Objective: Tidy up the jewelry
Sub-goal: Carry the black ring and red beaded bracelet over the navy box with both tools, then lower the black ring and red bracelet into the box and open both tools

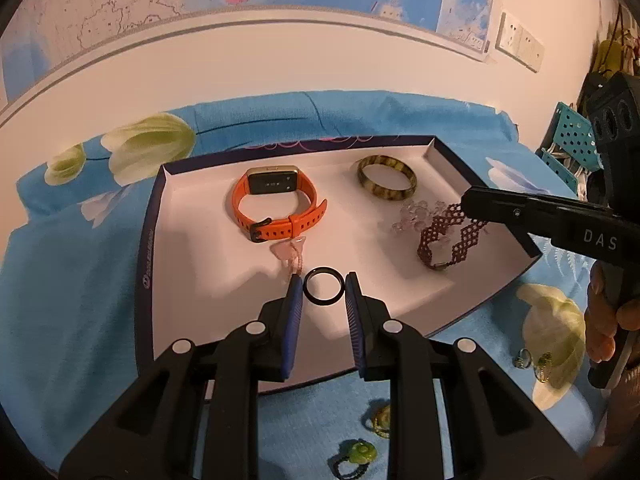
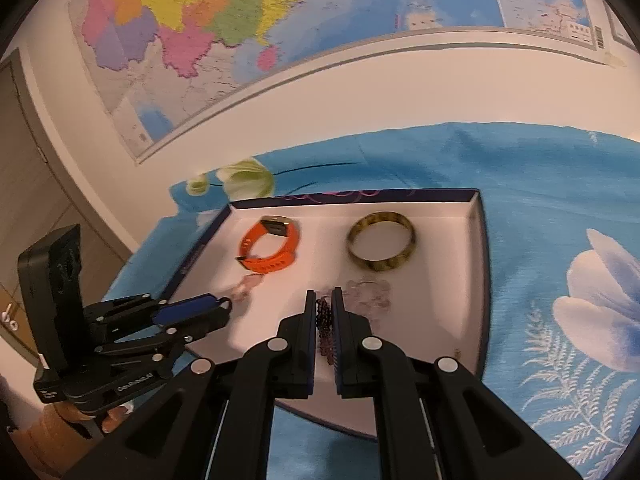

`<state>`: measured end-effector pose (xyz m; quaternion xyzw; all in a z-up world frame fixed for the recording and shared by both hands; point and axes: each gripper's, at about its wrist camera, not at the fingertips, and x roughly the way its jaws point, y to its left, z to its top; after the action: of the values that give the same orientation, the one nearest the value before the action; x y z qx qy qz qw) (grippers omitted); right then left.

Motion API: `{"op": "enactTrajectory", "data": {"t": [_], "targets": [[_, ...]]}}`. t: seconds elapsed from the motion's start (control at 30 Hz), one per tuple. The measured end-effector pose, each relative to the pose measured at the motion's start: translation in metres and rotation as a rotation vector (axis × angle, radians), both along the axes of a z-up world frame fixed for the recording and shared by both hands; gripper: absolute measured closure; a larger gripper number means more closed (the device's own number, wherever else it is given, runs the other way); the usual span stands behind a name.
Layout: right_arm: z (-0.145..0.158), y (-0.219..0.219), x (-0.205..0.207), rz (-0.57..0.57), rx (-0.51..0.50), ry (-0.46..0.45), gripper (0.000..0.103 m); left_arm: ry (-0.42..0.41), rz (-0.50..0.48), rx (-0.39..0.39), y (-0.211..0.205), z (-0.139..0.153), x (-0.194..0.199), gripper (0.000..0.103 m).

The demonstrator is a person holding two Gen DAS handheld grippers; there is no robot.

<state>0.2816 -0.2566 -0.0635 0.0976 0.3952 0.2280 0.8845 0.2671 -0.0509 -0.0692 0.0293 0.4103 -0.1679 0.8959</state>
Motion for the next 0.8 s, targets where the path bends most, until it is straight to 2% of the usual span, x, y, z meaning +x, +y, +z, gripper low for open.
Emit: {"op": "enactTrajectory", "data": {"t": [0.4, 0.63, 0.8], "targets": [[-0.011, -0.002, 0.007, -0.047, -0.085, 0.014, 0.094, 0.047, 0.016, 0.0, 0.001, -0.014, 0.012, 0.081], [-0.01, -0.004, 0.003, -0.046, -0.086, 0.01, 0.093, 0.056, 0.032, 0.009, 0.0, -0.015, 0.018, 0.08], [-0.003, -0.009, -0.007, -0.052, -0.075, -0.009, 0.086, 0.043, 0.046, 0.018, -0.001, -0.013, 0.017, 0.079]]}}
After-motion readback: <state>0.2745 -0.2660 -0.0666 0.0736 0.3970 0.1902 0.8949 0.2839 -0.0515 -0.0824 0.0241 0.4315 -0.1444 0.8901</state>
